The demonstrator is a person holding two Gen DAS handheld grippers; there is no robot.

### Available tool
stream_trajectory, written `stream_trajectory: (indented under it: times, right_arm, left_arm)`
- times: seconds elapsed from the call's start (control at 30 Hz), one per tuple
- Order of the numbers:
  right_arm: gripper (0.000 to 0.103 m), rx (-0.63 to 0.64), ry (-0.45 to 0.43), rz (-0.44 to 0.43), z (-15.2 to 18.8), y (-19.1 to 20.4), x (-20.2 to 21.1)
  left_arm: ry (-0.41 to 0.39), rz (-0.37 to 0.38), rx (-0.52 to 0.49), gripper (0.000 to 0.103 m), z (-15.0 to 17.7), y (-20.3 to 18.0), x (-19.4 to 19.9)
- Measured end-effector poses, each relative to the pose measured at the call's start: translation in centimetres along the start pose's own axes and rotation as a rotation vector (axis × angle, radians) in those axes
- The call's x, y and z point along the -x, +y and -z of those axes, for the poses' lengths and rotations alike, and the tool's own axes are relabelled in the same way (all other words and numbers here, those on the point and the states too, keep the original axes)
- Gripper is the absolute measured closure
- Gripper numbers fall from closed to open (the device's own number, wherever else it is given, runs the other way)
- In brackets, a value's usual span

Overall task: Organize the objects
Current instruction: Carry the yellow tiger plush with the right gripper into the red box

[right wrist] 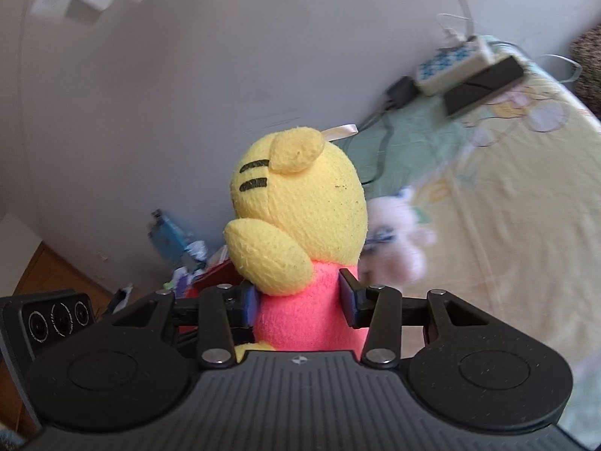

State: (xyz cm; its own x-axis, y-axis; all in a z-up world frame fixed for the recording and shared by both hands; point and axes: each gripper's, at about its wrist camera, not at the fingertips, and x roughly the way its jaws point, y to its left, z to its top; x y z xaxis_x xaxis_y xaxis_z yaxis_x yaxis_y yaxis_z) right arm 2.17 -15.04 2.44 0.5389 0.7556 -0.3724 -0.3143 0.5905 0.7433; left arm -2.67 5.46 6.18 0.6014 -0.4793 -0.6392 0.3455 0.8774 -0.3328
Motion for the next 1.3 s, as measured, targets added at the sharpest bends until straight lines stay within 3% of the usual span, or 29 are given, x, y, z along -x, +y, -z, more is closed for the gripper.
stream_trajectory:
  times: [0.27, 0.43, 0.83, 1.17, 1.3]
  right_arm:
    - [0.058, 0.061, -0.008, -0.059, 2.2, 7.3, -4.0]
    - [0.058, 0.113, -0.022, -0.015, 3.7, 10.5, -7.8]
    - [0.059, 0.194, 0.05, 0.259, 8.2, 11.9, -14.6]
    - [0.059, 0.116, 0.145, 0.351, 8.7, 12.9, -15.6]
    - [0.06, 0.162, 0.213, 0.403, 8.3, 13.5, -17.7]
  left_arm:
    - [-0.115, -0.052, 0.002, 0.022, 0.5, 5.4, 7.7]
    - [-0.132, -0.061, 0.01, 0.022, 0.6, 9.9, 10.2]
    - [0.036, -0.043, 0.044, 0.023, 3.3, 17.7, 7.6]
    - [0.067, 0.026, 0.012, 0.025, 5.1, 18.7, 8.8]
    - [0.073, 0.029, 0.008, 0.026, 5.3, 19.3, 8.6]
